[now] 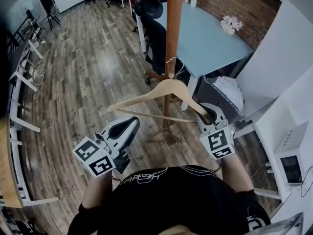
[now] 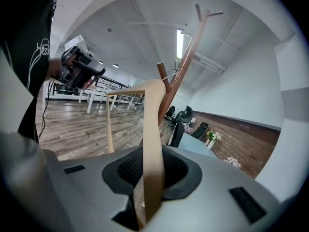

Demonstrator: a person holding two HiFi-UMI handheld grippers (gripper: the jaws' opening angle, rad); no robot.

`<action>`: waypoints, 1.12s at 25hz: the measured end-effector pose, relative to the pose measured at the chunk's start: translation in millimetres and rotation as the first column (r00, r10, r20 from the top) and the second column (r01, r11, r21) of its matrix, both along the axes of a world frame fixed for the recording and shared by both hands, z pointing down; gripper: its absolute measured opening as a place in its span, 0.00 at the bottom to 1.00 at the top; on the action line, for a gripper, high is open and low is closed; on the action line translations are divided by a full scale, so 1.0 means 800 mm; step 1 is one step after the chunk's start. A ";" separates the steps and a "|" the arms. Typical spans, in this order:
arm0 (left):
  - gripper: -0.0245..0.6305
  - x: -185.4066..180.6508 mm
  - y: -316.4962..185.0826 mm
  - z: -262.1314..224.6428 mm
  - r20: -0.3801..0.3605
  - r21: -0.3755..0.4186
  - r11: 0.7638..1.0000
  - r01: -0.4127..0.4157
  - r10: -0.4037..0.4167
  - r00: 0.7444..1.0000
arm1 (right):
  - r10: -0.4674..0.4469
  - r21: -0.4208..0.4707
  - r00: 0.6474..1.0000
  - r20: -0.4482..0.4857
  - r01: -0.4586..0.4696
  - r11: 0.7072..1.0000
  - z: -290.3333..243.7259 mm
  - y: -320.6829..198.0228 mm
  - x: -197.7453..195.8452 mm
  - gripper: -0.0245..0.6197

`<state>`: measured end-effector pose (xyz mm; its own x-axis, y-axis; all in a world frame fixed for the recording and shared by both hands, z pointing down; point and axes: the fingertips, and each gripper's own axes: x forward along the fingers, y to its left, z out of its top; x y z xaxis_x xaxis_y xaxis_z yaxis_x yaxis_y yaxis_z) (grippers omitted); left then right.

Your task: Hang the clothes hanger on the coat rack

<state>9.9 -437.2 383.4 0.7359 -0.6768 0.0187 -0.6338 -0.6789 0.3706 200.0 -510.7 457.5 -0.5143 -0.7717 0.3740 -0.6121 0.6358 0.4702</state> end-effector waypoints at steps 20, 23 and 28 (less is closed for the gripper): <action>0.05 -0.001 -0.022 0.045 -0.011 -0.082 0.994 0.070 -0.071 0.997 | -0.039 0.064 0.995 -0.094 0.045 0.997 0.065 -0.061 0.006 0.20; 0.05 -0.007 -0.018 0.050 -0.008 -0.095 0.992 0.081 -0.082 0.997 | -0.056 0.049 0.996 -0.071 0.059 0.997 0.065 -0.067 0.001 0.20; 0.05 -0.024 -0.002 0.060 -0.002 -0.106 0.988 0.113 -0.114 0.994 | -0.085 0.011 0.994 -0.067 0.086 0.996 0.077 -0.061 -0.002 0.30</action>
